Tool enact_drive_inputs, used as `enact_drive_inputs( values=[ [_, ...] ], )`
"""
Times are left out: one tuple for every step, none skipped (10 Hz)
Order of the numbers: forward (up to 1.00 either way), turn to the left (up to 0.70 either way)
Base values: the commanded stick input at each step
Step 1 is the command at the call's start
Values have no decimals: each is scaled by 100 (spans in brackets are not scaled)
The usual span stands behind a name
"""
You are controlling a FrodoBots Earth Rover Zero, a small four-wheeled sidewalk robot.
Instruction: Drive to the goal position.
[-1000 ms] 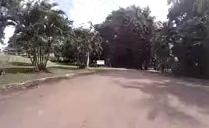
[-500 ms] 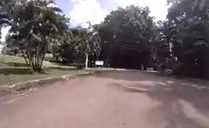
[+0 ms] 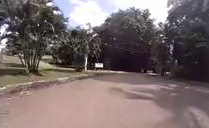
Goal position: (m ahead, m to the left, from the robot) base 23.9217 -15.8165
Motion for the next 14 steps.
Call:
enact_drive_inputs(
  values=[
    [70, 0],
    [70, 0],
    [70, 0],
    [70, 0],
    [70, 0],
    [70, 0],
    [70, 0],
    [70, -14],
    [70, -30],
    [70, -13],
    [70, 0],
    [70, 0],
    [70, 0],
    [70, 0]
  ],
)
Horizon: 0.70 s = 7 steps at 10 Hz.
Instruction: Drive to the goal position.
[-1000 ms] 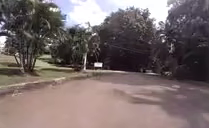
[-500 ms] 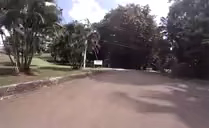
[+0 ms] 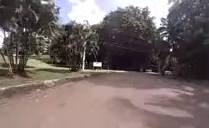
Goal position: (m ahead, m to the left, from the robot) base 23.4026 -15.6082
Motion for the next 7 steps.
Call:
enact_drive_inputs(
  values=[
    [70, 0],
    [70, 0],
    [70, 0],
    [70, 0],
    [70, 0],
    [70, 0],
    [70, 0]
  ],
)
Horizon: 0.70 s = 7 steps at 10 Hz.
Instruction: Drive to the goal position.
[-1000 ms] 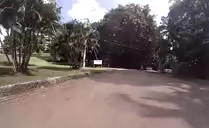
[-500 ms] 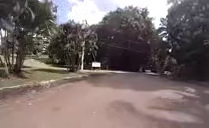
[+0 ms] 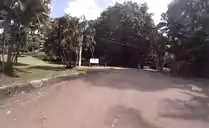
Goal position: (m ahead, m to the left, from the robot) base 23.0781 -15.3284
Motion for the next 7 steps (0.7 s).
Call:
enact_drive_inputs(
  values=[
    [70, 0],
    [70, 0],
    [70, 0],
    [70, 0],
    [70, 0],
    [70, 0],
    [70, 0]
  ],
)
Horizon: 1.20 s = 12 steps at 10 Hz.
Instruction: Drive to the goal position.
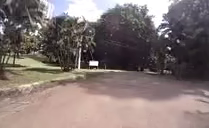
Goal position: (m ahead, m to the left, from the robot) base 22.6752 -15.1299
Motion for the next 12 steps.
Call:
enact_drive_inputs(
  values=[
    [70, 0],
    [70, 0],
    [70, 0],
    [70, 0],
    [70, 0],
    [70, 0],
    [70, 0],
    [70, 0],
    [70, 0],
    [70, 0],
    [70, 0],
    [70, 0]
  ],
)
